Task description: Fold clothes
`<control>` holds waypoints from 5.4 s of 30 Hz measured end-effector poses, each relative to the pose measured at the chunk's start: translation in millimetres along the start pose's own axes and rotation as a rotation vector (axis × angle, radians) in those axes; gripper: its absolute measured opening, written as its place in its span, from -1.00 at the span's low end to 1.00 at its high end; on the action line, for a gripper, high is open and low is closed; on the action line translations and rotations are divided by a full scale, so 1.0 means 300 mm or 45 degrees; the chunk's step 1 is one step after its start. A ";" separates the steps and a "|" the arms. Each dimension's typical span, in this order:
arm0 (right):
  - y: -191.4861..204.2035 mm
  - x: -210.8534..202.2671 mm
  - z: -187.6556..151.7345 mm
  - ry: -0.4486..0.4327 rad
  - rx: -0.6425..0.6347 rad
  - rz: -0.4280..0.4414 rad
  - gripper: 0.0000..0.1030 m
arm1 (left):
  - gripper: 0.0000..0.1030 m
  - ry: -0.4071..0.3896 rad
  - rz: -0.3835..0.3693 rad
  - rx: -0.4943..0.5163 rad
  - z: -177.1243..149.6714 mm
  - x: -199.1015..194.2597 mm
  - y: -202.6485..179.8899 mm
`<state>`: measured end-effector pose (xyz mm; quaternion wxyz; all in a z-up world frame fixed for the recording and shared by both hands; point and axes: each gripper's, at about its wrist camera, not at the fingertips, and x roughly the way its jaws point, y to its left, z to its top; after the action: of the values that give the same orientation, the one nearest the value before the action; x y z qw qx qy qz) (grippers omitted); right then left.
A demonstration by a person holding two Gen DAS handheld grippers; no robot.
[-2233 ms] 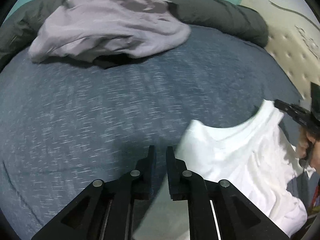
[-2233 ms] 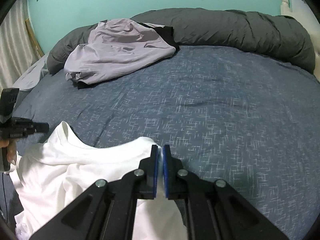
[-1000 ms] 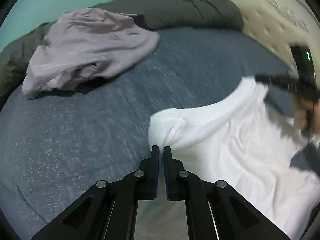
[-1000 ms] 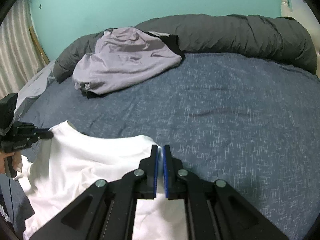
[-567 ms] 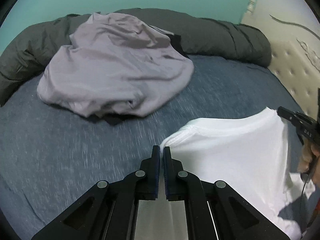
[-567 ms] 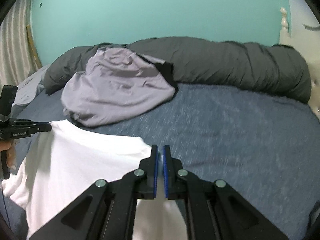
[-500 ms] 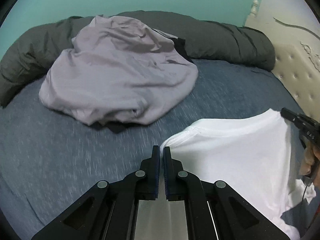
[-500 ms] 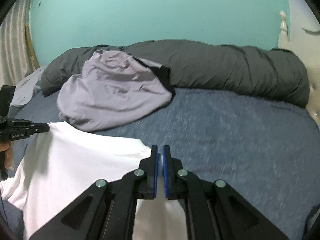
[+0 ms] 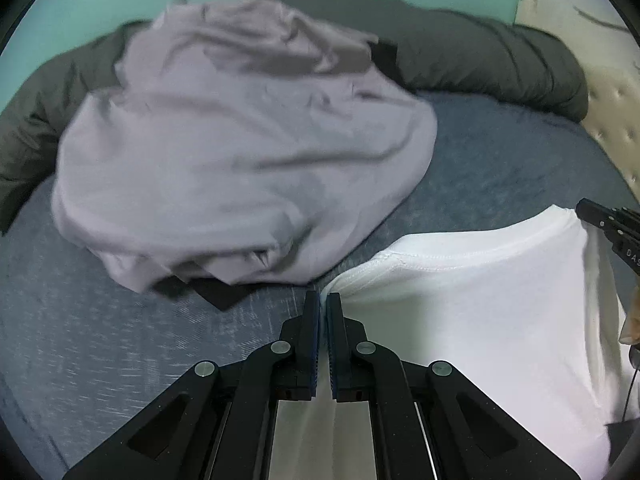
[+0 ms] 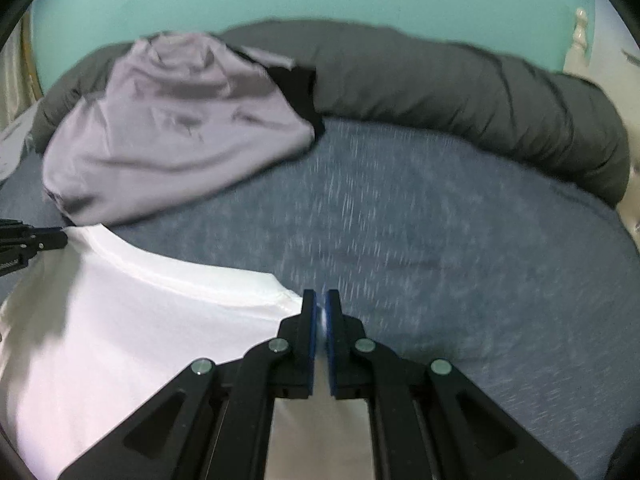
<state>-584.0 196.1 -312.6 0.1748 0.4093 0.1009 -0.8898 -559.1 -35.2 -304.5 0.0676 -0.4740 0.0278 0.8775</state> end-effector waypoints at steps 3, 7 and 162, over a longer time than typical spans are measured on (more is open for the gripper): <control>-0.003 0.059 -0.027 0.051 0.014 0.014 -0.93 | -0.90 0.029 0.003 0.000 -0.025 0.060 0.001; -0.006 0.094 -0.039 0.067 0.049 0.007 -0.91 | -0.86 0.044 0.013 0.004 -0.052 0.103 0.001; -0.037 -1.466 -1.615 0.345 0.475 0.237 -0.93 | -0.99 0.201 -0.336 -0.239 -1.693 -1.312 0.048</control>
<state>12.8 463.2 -288.6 0.1624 0.5575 -0.0809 -0.8101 72.5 -143.1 -254.8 0.1352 -0.5450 -0.1116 0.8199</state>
